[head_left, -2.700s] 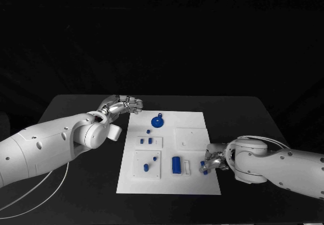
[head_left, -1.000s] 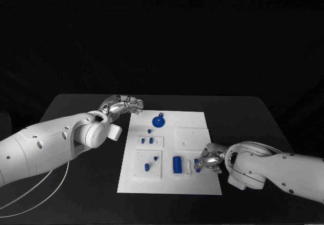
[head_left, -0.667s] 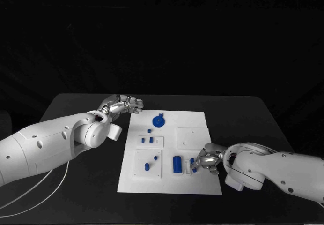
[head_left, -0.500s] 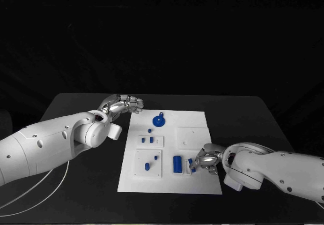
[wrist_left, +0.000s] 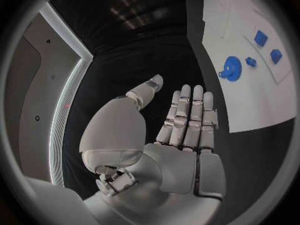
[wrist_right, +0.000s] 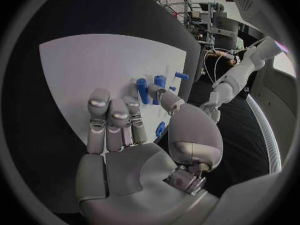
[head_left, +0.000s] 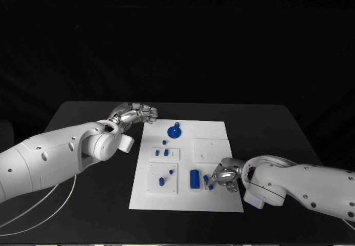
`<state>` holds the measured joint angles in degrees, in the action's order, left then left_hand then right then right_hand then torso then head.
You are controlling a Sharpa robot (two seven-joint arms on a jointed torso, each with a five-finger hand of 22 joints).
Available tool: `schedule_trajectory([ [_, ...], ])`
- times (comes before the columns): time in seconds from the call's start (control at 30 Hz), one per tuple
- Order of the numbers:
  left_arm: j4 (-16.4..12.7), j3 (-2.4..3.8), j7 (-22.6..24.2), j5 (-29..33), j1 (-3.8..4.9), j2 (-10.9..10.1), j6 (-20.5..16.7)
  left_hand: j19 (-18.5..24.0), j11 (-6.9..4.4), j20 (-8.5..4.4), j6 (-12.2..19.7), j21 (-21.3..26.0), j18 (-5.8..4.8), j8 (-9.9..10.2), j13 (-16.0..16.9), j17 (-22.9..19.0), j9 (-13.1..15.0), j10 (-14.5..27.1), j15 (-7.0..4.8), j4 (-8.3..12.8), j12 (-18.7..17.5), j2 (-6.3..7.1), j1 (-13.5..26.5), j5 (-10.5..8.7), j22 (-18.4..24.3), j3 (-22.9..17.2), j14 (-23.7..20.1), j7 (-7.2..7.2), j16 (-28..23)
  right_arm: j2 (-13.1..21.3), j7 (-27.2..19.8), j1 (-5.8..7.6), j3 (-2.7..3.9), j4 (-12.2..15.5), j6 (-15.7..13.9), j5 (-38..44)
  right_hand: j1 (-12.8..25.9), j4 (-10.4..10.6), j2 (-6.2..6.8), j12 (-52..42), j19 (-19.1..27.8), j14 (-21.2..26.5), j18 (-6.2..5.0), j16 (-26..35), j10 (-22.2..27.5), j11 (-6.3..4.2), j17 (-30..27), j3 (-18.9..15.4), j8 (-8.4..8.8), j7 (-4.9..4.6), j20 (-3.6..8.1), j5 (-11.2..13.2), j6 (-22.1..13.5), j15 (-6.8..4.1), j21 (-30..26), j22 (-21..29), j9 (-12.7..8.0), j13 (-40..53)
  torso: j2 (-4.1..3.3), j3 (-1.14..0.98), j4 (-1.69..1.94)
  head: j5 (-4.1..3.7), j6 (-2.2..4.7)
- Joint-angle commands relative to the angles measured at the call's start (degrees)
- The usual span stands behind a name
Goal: Assemble the parts on the task board
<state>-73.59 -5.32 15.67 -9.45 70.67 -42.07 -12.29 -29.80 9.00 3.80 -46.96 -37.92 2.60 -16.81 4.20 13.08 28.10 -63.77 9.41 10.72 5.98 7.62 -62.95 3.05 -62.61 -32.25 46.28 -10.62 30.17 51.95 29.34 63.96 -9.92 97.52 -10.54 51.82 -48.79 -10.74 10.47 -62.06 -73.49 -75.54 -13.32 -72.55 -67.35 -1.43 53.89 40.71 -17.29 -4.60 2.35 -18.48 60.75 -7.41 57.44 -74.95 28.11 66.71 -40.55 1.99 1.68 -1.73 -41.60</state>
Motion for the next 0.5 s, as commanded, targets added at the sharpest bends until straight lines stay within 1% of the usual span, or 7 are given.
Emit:
schedule_trajectory([
  [0.03, -0.18, 0.04, 0.36, -0.1, 0.02, 0.09, 0.64, -0.37, -0.13, 0.13, 0.45, 0.18, 0.83, -0.29, -0.04, 0.11, -0.07, 0.39, 0.29, -0.2, -0.09, 0.32, 0.37, 0.04, -0.05, 0.01, 0.26, 0.09, -0.32, -0.14, 0.0, -0.05, -0.03, -0.03, 1.13, -0.07, 0.12, -0.02, -0.36, 0.09, 0.06, 0.15, -1.68, 0.27, -0.38, -0.12, -0.08, -0.43, -0.14, -0.21, 0.51, 0.45, -0.05, -0.1, -0.02, -0.28, -0.09, 0.09, 0.01, 0.0, 0.01, -0.01, -0.02],
  [0.17, -0.16, 0.04, 0.36, -0.1, 0.02, 0.07, 0.6, -0.36, -0.13, 0.13, 0.46, 0.19, 0.83, -0.29, -0.04, 0.12, -0.07, 0.4, 0.29, -0.22, -0.09, 0.33, 0.38, 0.04, -0.05, 0.02, 0.25, 0.09, -0.33, -0.23, -0.22, -0.06, -0.03, -0.13, 0.68, 0.0, 0.37, 0.37, 0.0, 0.14, 0.13, 0.17, -1.68, 0.3, -0.32, -0.1, -0.1, -0.78, -0.11, -0.2, 0.51, 1.32, -0.08, -0.1, -0.08, -0.27, -0.16, 0.12, 0.0, -0.01, -0.02, 0.03, 0.04],
  [0.2, -0.16, 0.04, 0.36, -0.1, 0.02, 0.08, 0.6, -0.36, -0.13, 0.13, 0.46, 0.19, 0.82, -0.29, -0.04, 0.12, -0.07, 0.4, 0.29, -0.22, -0.09, 0.34, 0.38, 0.04, -0.06, 0.02, 0.25, 0.09, -0.33, -0.26, -0.24, -0.06, -0.03, -0.17, 0.66, 0.05, 0.51, 0.79, 0.28, 0.17, 0.14, 0.17, -1.68, 0.31, -0.31, -0.11, -0.11, -0.87, -0.1, -0.2, 0.52, 2.22, -0.08, -0.1, -0.12, -0.25, -0.21, 0.13, -0.01, -0.03, -0.03, 0.03, 0.08],
  [0.3, -0.15, 0.04, 0.34, -0.1, 0.02, 0.08, 0.6, -0.36, -0.12, 0.13, 0.47, 0.2, 0.82, -0.29, -0.04, 0.13, -0.07, 0.41, 0.29, -0.23, -0.09, 0.34, 0.38, 0.04, -0.06, 0.03, 0.25, 0.09, -0.35, -0.37, -0.3, -0.06, -0.03, -0.23, 0.71, 0.26, 0.82, 2.92, 1.83, 0.26, 0.12, 0.17, -1.68, 0.34, -0.3, -0.14, -0.12, -0.71, -0.08, -0.14, 0.65, 7.63, -0.07, -0.15, -0.25, -0.18, -0.39, 0.19, -0.01, -0.02, -0.02, 0.0, 0.04],
  [0.4, -0.16, 0.04, 0.32, -0.1, 0.02, 0.06, 0.59, -0.36, -0.12, 0.13, 0.47, 0.2, 0.82, -0.29, -0.04, 0.14, -0.08, 0.41, 0.3, -0.24, -0.09, 0.35, 0.39, 0.04, -0.07, 0.03, 0.25, 0.09, -0.36, -0.43, -0.26, -0.06, -0.03, -0.34, 1.03, 0.53, 1.14, 4.1, 2.3, 0.28, 0.09, 0.17, -1.68, 0.35, -0.31, -0.15, -0.12, -0.64, -0.09, -0.16, 0.68, 8.74, -0.06, -0.16, -0.28, -0.18, -0.46, 0.22, 0.0, -0.02, -0.02, 0.0, 0.04],
  [0.47, -0.15, 0.04, 0.32, -0.1, 0.02, 0.05, 0.57, -0.36, -0.12, 0.14, 0.48, 0.21, 0.82, -0.29, -0.04, 0.15, -0.08, 0.41, 0.3, -0.25, -0.1, 0.35, 0.4, 0.04, -0.07, 0.04, 0.25, 0.09, -0.36, -0.43, -0.31, -0.06, -0.03, -0.31, 1.24, 0.53, 2.1, 5.51, 2.06, 0.31, 0.13, 0.19, -1.68, 0.34, -0.3, -0.16, -0.11, -0.67, -0.09, -0.17, 0.66, 9.81, -0.04, -0.16, -0.32, -0.18, -0.51, 0.25, -0.01, -0.02, -0.01, -0.08, 0.05],
  [0.5, -0.14, 0.04, 0.32, -0.1, 0.02, 0.05, 0.56, -0.36, -0.12, 0.14, 0.48, 0.21, 0.82, -0.3, -0.04, 0.15, -0.08, 0.42, 0.3, -0.26, -0.1, 0.35, 0.41, 0.04, -0.08, 0.04, 0.24, 0.09, -0.37, -0.43, -0.35, -0.06, -0.03, -0.27, 1.26, 0.53, 2.03, 5.74, 2.17, 0.32, 0.16, 0.2, -1.68, 0.33, -0.3, -0.19, -0.1, -0.44, -0.1, -0.14, 0.72, 10.36, -0.03, -0.18, -0.32, -0.21, -0.54, 0.27, -0.01, -0.02, -0.01, -0.09, 0.03],
])
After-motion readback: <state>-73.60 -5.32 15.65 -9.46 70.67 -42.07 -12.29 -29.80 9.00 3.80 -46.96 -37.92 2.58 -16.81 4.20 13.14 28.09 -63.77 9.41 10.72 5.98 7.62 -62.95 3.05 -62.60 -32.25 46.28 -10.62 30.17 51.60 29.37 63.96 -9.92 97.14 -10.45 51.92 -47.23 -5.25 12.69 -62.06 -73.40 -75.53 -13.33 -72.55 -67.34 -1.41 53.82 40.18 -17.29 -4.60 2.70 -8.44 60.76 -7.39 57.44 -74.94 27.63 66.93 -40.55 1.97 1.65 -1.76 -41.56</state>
